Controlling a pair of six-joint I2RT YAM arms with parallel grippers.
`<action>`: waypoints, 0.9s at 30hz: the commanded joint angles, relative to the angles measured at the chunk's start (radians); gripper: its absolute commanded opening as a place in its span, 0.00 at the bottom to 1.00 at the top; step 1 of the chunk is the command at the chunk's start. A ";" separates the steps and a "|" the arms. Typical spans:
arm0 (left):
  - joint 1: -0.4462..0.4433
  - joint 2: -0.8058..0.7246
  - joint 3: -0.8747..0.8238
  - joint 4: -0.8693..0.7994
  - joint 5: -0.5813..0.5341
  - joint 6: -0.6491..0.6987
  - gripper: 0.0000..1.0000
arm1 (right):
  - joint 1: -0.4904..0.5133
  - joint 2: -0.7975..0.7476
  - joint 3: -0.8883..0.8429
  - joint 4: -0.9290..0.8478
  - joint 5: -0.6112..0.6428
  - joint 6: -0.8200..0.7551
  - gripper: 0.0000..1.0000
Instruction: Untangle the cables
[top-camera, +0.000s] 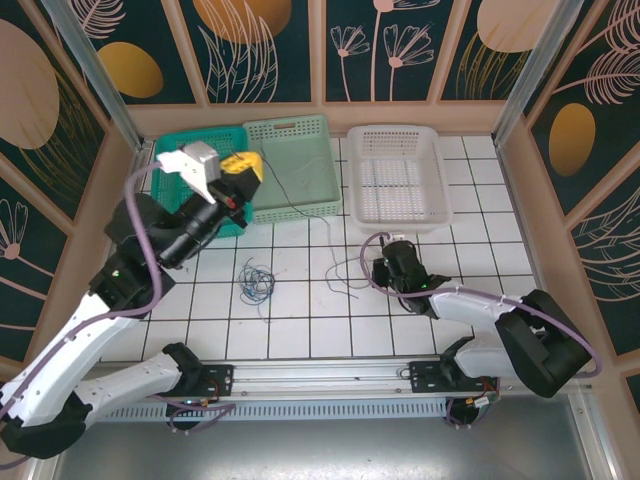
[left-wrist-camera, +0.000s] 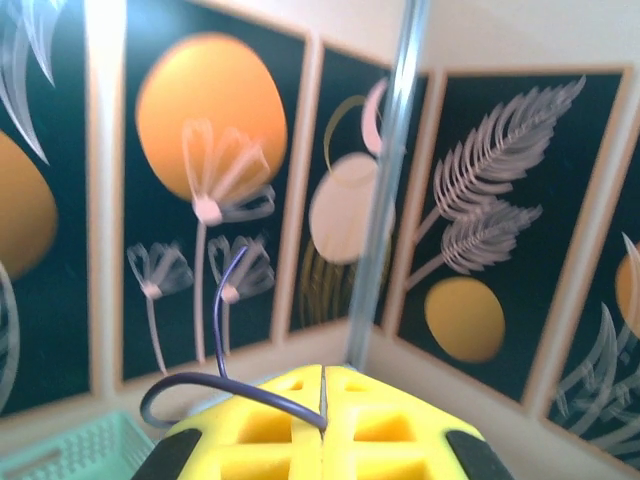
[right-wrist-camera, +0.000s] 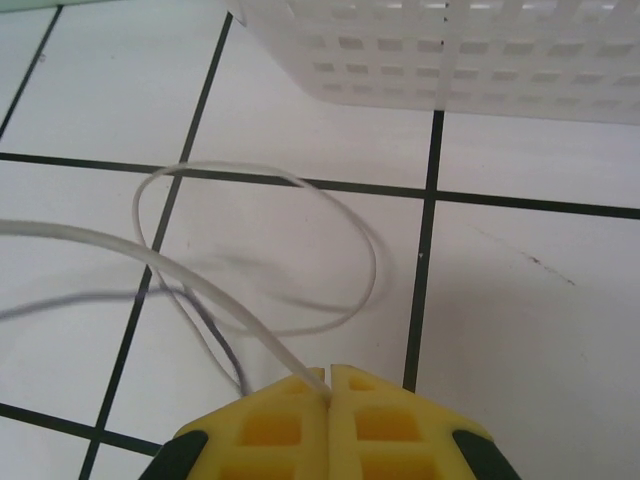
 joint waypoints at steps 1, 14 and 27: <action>0.006 -0.024 0.095 0.016 -0.111 0.126 0.00 | -0.008 0.023 0.031 -0.027 0.014 0.016 0.00; 0.006 0.070 0.329 0.051 -0.161 0.209 0.00 | -0.011 0.057 0.040 -0.002 0.000 0.009 0.00; 0.006 0.368 0.811 -0.018 -0.278 0.449 0.00 | -0.011 0.073 0.037 0.024 -0.014 0.013 0.00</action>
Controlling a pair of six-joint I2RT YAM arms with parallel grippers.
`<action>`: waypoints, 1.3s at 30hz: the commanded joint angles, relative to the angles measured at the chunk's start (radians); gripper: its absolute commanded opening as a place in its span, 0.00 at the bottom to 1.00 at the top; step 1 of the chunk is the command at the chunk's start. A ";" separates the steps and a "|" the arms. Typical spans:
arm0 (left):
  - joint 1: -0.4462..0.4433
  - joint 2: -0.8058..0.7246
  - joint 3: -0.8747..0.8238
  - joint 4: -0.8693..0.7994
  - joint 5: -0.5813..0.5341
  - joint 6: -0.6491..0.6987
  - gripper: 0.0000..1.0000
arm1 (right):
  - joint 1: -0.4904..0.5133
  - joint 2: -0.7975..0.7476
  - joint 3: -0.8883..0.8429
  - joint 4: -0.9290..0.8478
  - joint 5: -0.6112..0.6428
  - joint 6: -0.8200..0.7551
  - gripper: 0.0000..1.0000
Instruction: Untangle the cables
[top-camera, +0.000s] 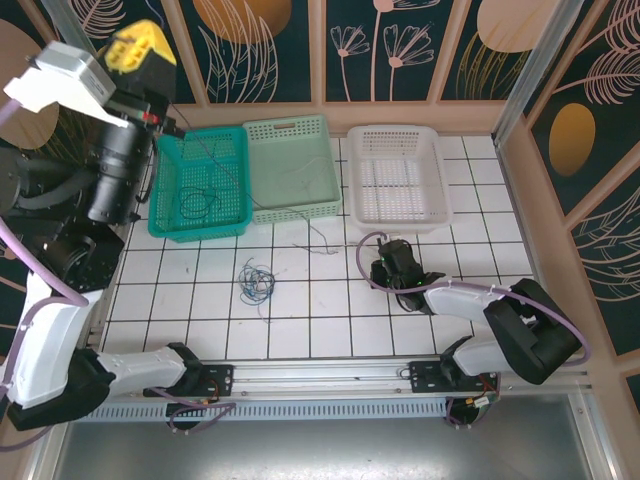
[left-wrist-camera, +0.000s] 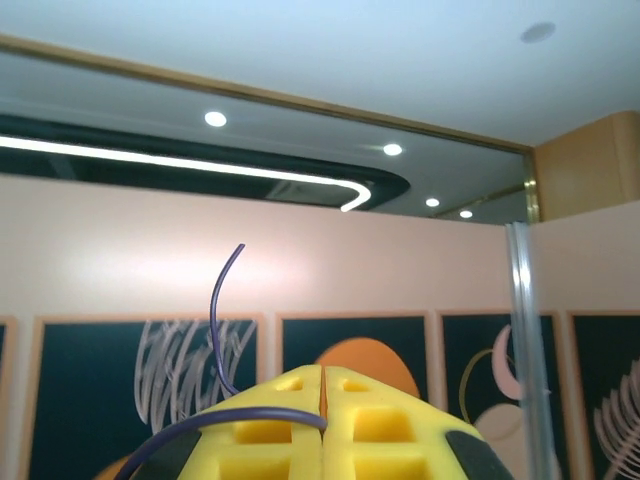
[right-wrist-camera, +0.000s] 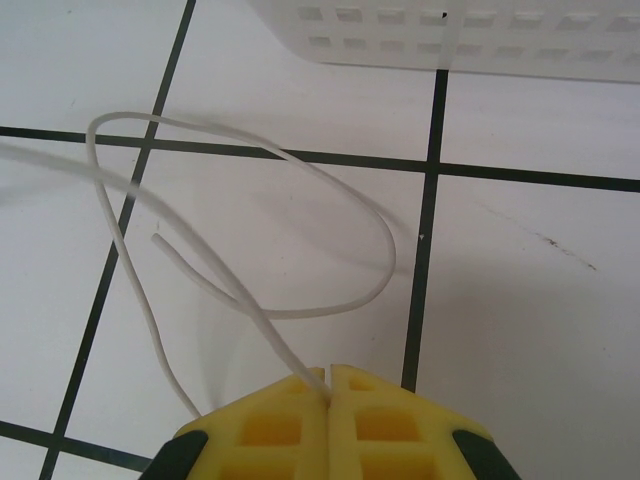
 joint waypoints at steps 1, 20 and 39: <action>0.005 0.076 0.099 -0.028 -0.088 0.139 0.00 | -0.006 -0.003 0.015 0.021 -0.010 0.010 0.00; 0.051 0.238 0.263 -0.063 -0.137 0.244 0.00 | -0.005 0.015 0.042 0.027 -0.048 0.013 0.00; 0.292 0.313 0.377 -0.096 -0.029 0.151 0.00 | -0.006 0.039 0.055 0.028 -0.067 0.023 0.00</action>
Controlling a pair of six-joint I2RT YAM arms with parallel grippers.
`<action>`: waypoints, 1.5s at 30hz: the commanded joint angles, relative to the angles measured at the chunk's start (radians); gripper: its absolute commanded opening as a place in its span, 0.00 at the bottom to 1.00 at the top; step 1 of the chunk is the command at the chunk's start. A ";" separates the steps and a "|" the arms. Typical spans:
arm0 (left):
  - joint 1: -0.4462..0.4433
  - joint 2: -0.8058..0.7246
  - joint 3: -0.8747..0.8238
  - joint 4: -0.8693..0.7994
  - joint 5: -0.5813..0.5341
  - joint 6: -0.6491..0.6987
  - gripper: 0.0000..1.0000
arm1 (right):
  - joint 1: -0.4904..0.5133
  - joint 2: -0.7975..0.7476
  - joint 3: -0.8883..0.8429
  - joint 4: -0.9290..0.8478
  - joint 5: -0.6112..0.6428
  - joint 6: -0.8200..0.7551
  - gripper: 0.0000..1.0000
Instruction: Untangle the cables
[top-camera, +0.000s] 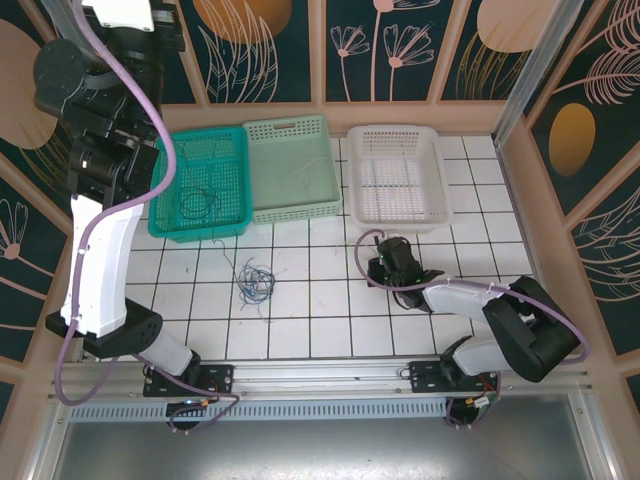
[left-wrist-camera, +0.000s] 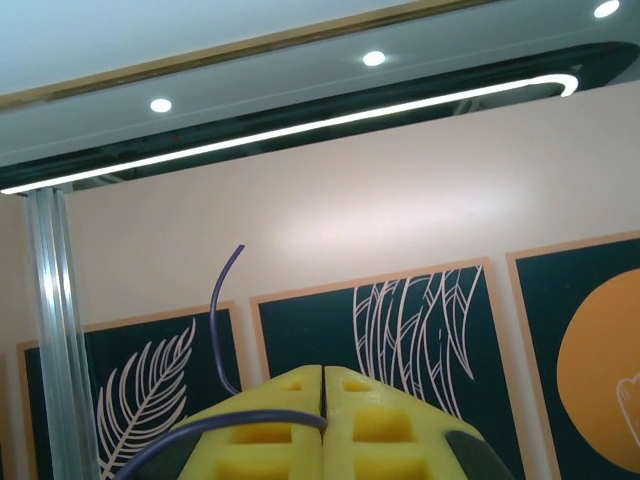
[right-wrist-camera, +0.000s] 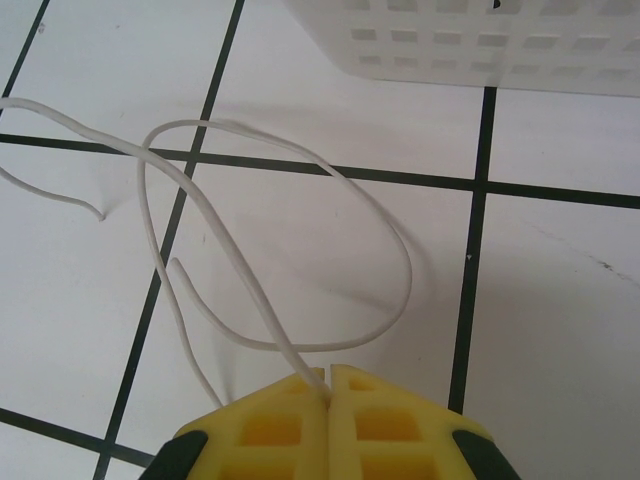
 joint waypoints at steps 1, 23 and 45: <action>0.001 -0.071 -0.073 0.064 0.082 -0.061 0.00 | -0.004 0.024 0.034 0.020 -0.020 0.018 0.00; 0.001 -0.293 -0.488 0.204 0.412 -0.283 0.00 | 0.116 0.024 0.181 -0.214 0.094 -0.039 0.70; 0.001 -0.292 -0.493 0.197 0.449 -0.310 0.00 | 0.299 0.167 0.524 0.140 -0.059 -0.317 0.87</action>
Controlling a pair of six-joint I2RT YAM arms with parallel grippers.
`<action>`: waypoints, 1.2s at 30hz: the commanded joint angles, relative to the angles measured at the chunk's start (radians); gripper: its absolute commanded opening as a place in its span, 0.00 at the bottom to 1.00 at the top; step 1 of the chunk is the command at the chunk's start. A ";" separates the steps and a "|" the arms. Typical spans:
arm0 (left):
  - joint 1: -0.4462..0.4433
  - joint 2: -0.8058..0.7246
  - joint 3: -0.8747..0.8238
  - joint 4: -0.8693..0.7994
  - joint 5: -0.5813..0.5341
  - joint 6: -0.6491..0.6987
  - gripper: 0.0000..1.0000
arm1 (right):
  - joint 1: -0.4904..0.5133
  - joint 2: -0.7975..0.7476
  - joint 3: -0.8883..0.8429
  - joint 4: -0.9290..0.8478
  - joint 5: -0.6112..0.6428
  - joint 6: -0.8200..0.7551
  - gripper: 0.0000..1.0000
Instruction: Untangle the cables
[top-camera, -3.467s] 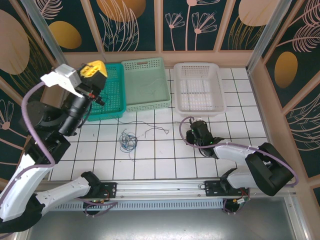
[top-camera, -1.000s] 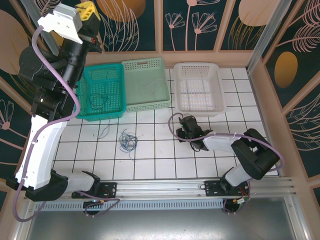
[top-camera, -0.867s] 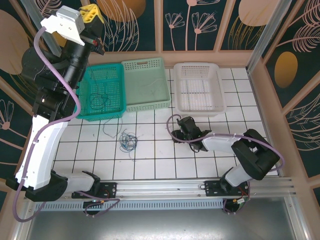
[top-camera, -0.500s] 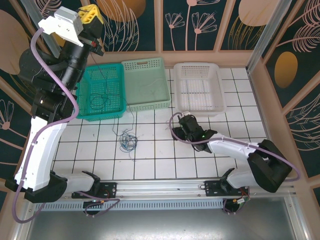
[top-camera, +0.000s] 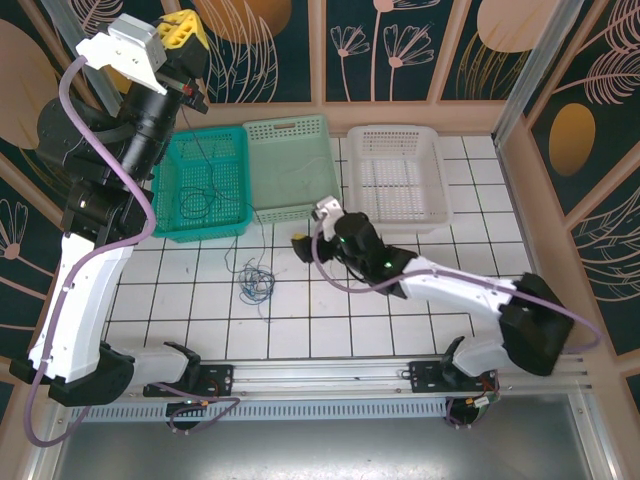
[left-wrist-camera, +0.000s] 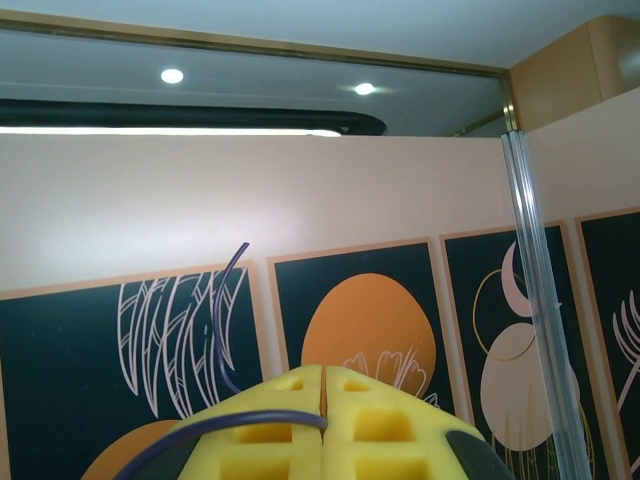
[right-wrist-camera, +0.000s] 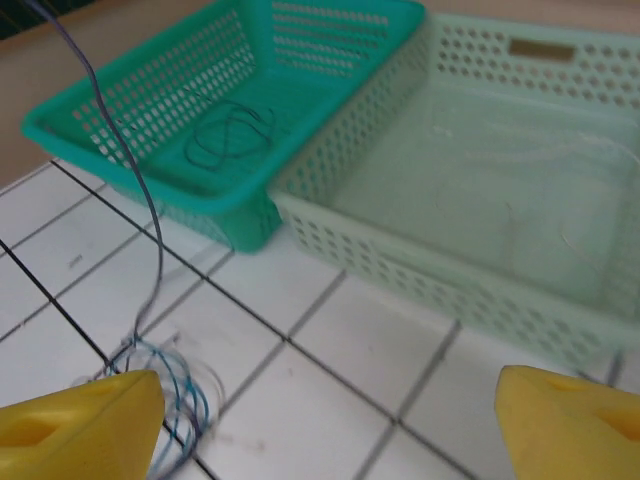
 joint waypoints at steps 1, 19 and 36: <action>0.002 -0.014 -0.009 0.042 0.021 -0.023 0.00 | -0.007 0.133 0.103 0.120 -0.096 -0.073 0.87; 0.001 -0.040 -0.039 0.039 0.008 -0.013 0.00 | -0.021 0.372 0.304 0.221 -0.437 0.002 0.84; 0.001 -0.120 -0.204 0.100 -0.052 -0.025 0.01 | -0.105 0.417 0.498 0.071 -0.435 -0.002 0.02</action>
